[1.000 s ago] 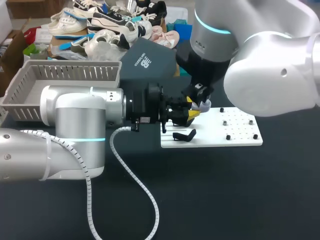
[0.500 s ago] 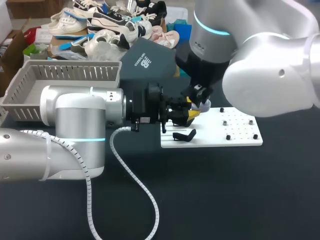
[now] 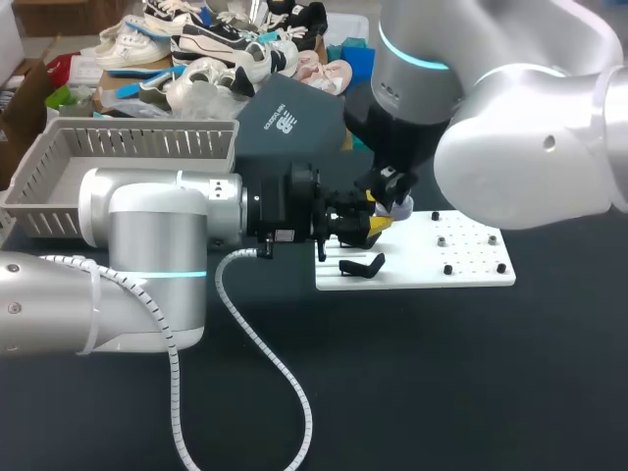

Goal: Pick up each earbud case from the left stands, insert the matching earbuds, close the lid, and place the case in the box.

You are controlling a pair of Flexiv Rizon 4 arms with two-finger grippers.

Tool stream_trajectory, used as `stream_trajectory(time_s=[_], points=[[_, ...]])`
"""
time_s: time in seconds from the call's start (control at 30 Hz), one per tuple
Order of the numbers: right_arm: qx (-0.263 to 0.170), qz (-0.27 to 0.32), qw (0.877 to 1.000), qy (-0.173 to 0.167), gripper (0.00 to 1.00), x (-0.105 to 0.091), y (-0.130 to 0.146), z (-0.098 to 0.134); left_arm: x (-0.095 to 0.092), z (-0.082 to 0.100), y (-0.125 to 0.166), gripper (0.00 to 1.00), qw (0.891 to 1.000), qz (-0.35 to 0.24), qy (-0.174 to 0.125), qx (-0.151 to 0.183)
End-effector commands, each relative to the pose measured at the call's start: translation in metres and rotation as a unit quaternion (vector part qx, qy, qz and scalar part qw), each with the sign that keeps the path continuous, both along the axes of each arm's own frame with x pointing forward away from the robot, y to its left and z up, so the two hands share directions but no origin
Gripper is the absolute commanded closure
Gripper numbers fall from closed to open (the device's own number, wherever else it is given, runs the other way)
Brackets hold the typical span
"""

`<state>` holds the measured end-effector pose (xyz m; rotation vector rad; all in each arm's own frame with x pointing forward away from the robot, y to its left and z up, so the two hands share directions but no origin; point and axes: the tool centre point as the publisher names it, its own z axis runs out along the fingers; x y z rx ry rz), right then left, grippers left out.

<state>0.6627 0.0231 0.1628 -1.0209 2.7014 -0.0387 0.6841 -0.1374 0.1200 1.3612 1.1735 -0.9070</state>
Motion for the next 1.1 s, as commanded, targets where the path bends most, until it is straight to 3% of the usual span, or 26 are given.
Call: stream_trajectory(time_s=[0.03, 0.17, 0.4, 0.7, 1.1], points=[[-0.002, -0.002, 1.0, -0.001, 1.0, -0.0008, 0.0013, -0.0016, -0.0009, 0.0001, -0.0004, 1.0, 1.0, 0.002, -0.001, -0.002], [-0.001, -0.004, 1.0, -0.001, 1.0, -0.0013, 0.0009, -0.0012, -0.0009, 0.0001, -0.0004, 1.0, 1.0, 0.002, -0.001, -0.002], [-0.001, -0.005, 1.0, 0.0, 0.81, -0.0011, 0.0008, -0.0001, -0.0009, 0.0001, -0.0004, 1.0, 1.0, 0.002, -0.001, -0.002], [-0.002, -0.004, 1.0, 0.001, 0.76, -0.0013, 0.0008, 0.0006, -0.0009, 0.0001, -0.0004, 1.0, 1.0, 0.002, -0.001, -0.002], [-0.005, -0.005, 1.0, 0.0, 0.78, -0.0009, 0.0011, 0.0018, -0.0009, 0.0001, -0.0004, 1.0, 1.0, 0.002, -0.001, -0.002]])
